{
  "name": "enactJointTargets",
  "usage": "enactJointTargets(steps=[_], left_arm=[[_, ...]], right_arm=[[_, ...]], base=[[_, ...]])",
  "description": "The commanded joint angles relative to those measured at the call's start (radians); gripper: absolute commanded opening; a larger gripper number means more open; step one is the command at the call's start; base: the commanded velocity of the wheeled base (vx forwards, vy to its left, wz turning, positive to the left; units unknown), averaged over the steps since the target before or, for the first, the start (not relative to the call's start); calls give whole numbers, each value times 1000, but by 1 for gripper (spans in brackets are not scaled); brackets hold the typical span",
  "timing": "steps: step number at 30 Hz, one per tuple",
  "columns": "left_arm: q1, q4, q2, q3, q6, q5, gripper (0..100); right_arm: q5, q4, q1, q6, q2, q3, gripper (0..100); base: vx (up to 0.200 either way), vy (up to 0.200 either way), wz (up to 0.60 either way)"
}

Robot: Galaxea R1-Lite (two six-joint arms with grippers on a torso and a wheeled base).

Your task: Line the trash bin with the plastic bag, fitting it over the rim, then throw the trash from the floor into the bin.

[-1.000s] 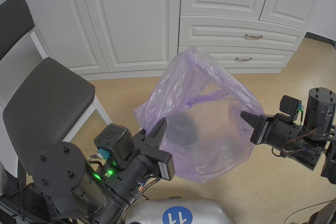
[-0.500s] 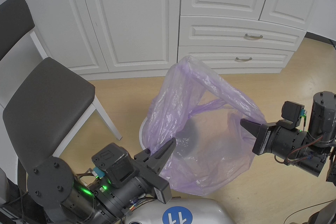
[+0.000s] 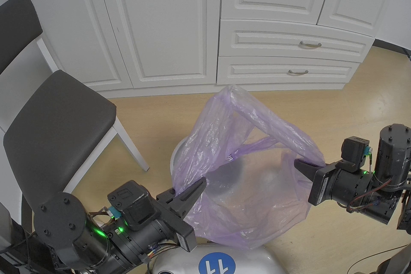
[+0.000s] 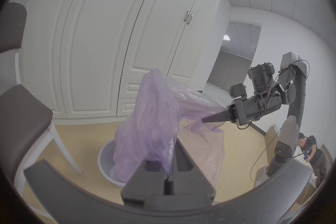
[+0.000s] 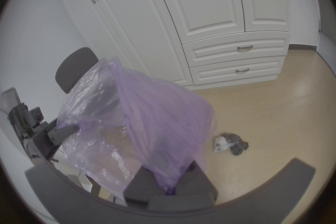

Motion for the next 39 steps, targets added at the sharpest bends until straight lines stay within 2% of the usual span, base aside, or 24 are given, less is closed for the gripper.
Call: enactJointTargets(steps=[1, 15, 27, 28, 32, 39], left_arm=[[22, 0, 9, 4, -4, -6, 0], [57, -87, -1, 62, -3, -107, 0], [140, -83, 12, 36, -4, -120, 0], [160, -80, 12, 35, -4, -121, 0], [200, -78, 26, 36, 0, -127, 0], [355, -77, 74, 44, 4, -239, 0]], right_arm=[[-1, -2, 1, -16, 7, 18, 0], [-4, -5, 1, -36, 10, 30, 0], [-19, -2, -41, -52, 44, 28, 0], [-42, 0, -55, -79, 47, 32, 0], [-67, 0, -79, -108, 64, 36, 0], [-73, 0, -144, -206, 70, 82, 0]], base=[[0, 0, 0], [0, 0, 0], [0, 0, 0], [0, 0, 0], [0, 0, 0], [0, 0, 0]])
